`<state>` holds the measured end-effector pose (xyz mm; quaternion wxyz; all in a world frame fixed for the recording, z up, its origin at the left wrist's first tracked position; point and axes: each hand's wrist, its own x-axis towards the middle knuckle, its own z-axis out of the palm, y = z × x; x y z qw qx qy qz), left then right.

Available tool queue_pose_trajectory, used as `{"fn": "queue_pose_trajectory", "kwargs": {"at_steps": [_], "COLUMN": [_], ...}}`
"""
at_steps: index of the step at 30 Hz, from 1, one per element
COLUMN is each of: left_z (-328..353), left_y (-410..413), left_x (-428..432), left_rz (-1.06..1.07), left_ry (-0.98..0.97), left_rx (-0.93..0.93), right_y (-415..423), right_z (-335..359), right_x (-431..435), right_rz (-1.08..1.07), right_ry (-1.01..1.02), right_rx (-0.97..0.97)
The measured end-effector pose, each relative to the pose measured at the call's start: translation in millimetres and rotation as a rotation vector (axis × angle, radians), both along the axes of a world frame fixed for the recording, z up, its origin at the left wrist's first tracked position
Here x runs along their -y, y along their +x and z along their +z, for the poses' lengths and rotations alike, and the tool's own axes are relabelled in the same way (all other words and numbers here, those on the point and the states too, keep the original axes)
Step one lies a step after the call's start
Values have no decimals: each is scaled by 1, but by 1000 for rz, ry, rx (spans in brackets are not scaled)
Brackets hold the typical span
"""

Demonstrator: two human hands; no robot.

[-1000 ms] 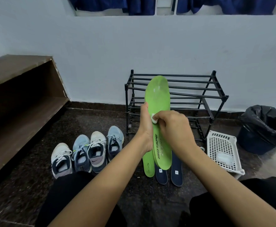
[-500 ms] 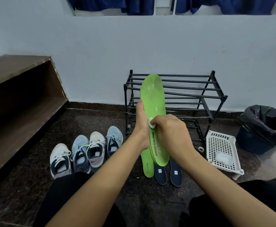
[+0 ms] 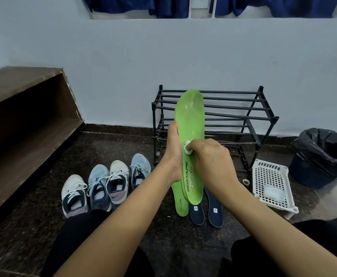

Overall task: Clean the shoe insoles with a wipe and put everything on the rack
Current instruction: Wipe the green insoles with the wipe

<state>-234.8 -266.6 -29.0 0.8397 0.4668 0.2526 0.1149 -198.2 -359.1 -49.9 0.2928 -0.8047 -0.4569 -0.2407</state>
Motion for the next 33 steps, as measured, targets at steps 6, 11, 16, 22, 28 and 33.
{"fn": "queue_pose_trajectory", "kwargs": {"at_steps": [6,11,16,22,28,33], "left_z": [1,-8,-8,-10,-12,-10], "left_y": [-1,-1,-1,-1,2,0], "left_x": [1,12,5,-8,-1,7], "left_rz": [-11,-64,-29,110,52,-78], "left_ry": [0,16,4,5,28,33], "left_rx": [24,41,49,4,34,49], "right_y": [7,20,6,-12,6,26], "right_z": [0,4,3,-8,-1,9], "right_x": [-3,-4,-10,-17,-18,-12], "right_rz": [10,-121,-106,-15,-29,-148], "right_ry": [3,17,59,49,39,42], "right_rx": [-13,-56,-92,-102,-99,-74]}}
